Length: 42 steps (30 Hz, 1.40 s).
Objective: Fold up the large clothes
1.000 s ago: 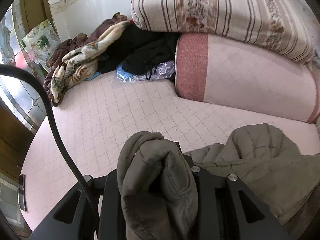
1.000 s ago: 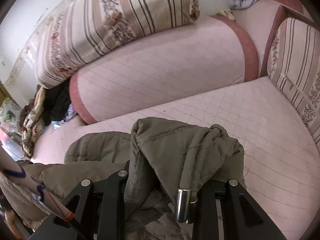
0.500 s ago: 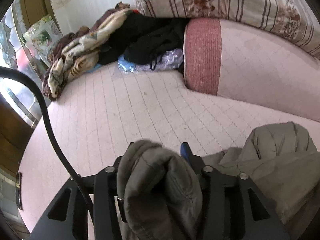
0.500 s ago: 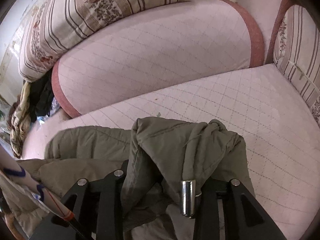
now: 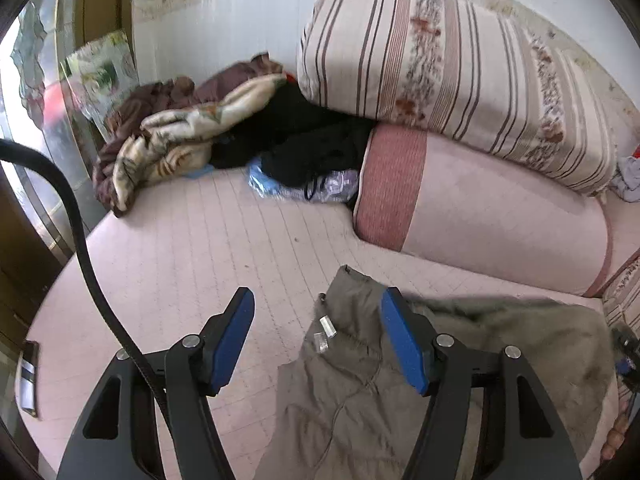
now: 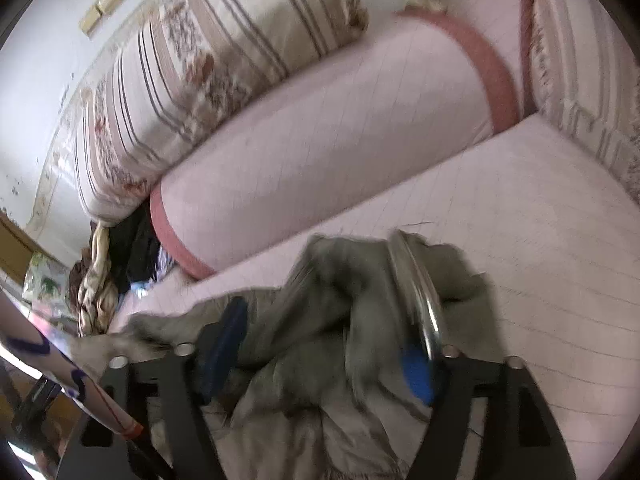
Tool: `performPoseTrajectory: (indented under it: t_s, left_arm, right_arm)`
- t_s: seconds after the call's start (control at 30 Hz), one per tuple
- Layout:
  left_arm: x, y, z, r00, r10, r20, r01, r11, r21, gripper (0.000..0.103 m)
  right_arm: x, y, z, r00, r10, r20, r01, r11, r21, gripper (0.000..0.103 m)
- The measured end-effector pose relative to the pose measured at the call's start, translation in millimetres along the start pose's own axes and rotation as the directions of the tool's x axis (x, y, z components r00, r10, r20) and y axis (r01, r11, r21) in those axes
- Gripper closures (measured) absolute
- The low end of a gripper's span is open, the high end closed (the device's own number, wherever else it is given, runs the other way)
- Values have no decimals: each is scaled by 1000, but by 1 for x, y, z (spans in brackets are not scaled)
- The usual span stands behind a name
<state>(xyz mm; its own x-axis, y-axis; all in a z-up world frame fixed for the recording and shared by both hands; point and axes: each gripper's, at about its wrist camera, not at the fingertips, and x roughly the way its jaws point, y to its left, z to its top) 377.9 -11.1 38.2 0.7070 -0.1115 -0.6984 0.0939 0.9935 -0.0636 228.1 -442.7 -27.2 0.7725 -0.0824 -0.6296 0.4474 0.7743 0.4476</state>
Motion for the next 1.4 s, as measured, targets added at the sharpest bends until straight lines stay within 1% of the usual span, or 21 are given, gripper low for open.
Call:
performPoseTrajectory:
  t_s: [0.07, 0.13, 0.2, 0.27, 0.33, 0.4, 0.47, 0.53, 0.6, 0.63, 0.7, 0.77, 0.87, 0.97, 1.0, 1.07, 1.13, 1.2, 1.27, 1.33, 1.4]
  left_arm:
    - [-20, 0, -1, 1000, 17, 18, -18, 1000, 17, 38]
    - [-38, -2, -6, 999, 31, 36, -32, 999, 35, 37]
    - [-53, -4, -15, 999, 29, 42, -32, 998, 53, 33]
    - [-61, -9, -26, 999, 22, 32, -24, 997, 73, 33]
    - [-65, -15, -41, 1000, 18, 4, -18, 995, 96, 33]
    - [-68, -19, -55, 1000, 8, -10, -7, 994, 110, 33]
    - [-71, -23, -67, 1000, -1, -18, 4, 992, 130, 33]
    - [-72, -26, -79, 1000, -4, -20, 7, 989, 147, 33]
    - [-69, -27, -87, 1000, -10, -22, 14, 987, 158, 33]
    - [-66, -26, -91, 1000, -12, -25, 16, 987, 162, 33]
    - [-55, -25, -96, 999, -8, -37, 14, 986, 166, 33]
    - [-43, -22, -99, 998, -9, -56, 18, 986, 169, 33]
    - [-23, -17, -100, 997, -2, -77, 16, 985, 173, 33]
    - [-4, -15, -103, 996, 20, -87, -4, 984, 176, 33]
    - [3, -14, -104, 995, 25, -96, -8, 985, 173, 33]
    - [15, -11, -106, 992, 22, -122, -2, 988, 156, 33]
    - [21, -11, -106, 990, 15, -141, 5, 991, 137, 33]
    - [24, -14, -107, 989, 10, -149, 9, 992, 129, 33]
    - [20, -17, -107, 990, 6, -143, 14, 991, 133, 33]
    - [14, -22, -107, 992, 1, -126, 17, 989, 145, 33]
    - [10, -27, -108, 994, 13, -109, 5, 986, 169, 33]
  right_arm:
    - [-19, 8, 0, 999, -15, 34, 17, 999, -32, 22]
    - [-38, 25, -6, 999, -20, 43, 25, 994, -104, 22]
    - [-50, 42, -17, 998, -42, 51, 51, 984, -173, 22]
    - [-56, 58, -31, 998, -49, 42, 57, 971, -233, 22]
    - [-56, 76, -48, 999, -47, 24, 52, 954, -294, 22]
    - [-53, 95, -64, 999, -35, 12, 37, 933, -358, 28]
    - [-47, 115, -80, 1000, -14, -10, 9, 908, -420, 43]
    - [-35, 140, -97, 999, 22, -37, -37, 878, -476, 52]
    - [-21, 161, -108, 996, 56, -63, -81, 854, -515, 56]
    - [-14, 168, -112, 996, 59, -72, -88, 844, -529, 57]
    - [11, 182, -117, 997, 33, -69, -65, 831, -553, 57]
    - [42, 186, -114, 998, -17, -67, -22, 838, -545, 57]
    - [86, 180, -107, 993, -74, -93, 16, 861, -508, 56]
    - [117, 170, -104, 988, -114, -100, 51, 869, -492, 48]
    - [124, 168, -103, 988, -118, -101, 55, 872, -486, 47]
    - [134, 164, -102, 988, -123, -97, 62, 876, -479, 42]
    - [139, 166, -101, 987, -127, -95, 66, 874, -481, 39]
    - [136, 168, -100, 986, -135, -100, 70, 871, -487, 38]
    - [121, 169, -92, 988, -108, -107, 46, 883, -467, 39]
    - [97, 162, -83, 995, -48, -88, 6, 903, -430, 38]
    - [77, 149, -73, 998, -43, -46, 20, 912, -411, 38]
